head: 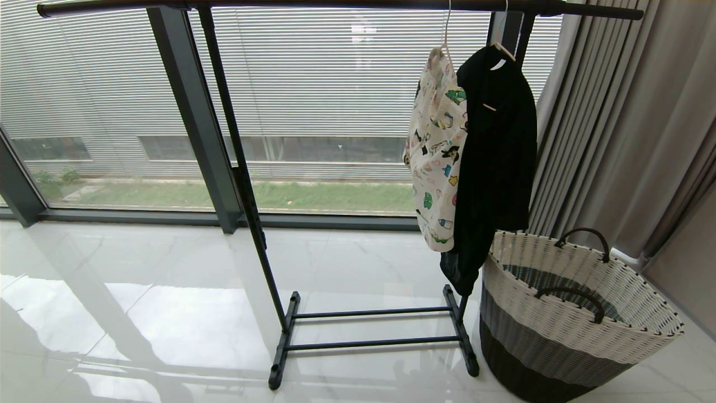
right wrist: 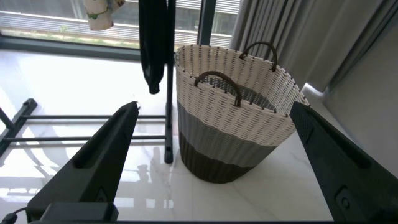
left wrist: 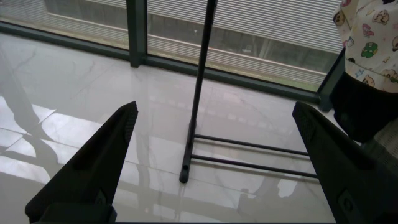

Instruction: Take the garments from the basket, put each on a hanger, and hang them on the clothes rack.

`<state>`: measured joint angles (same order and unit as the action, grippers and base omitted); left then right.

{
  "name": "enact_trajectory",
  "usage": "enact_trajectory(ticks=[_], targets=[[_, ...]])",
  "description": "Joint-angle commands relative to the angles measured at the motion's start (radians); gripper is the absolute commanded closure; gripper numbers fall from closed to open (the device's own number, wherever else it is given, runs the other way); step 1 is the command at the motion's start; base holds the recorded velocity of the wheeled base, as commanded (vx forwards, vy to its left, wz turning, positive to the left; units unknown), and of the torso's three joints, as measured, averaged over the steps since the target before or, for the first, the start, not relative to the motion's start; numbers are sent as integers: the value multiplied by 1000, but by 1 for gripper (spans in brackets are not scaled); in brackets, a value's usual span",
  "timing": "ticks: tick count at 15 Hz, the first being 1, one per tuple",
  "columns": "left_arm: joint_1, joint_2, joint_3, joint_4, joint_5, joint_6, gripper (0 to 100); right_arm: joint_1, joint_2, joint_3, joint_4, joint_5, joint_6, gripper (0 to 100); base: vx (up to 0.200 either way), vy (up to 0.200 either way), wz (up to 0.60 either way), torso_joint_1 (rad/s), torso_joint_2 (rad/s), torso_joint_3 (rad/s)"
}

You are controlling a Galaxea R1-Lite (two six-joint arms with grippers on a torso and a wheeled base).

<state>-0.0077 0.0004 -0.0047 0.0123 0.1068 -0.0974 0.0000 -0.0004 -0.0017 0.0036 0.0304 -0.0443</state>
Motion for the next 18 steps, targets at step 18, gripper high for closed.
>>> enact_trajectory(ticks=[18], targets=[[0, 0, 0, 0, 1, -1, 0, 0, 0, 0, 1, 0, 0, 0, 0, 0, 0, 0, 0, 0]])
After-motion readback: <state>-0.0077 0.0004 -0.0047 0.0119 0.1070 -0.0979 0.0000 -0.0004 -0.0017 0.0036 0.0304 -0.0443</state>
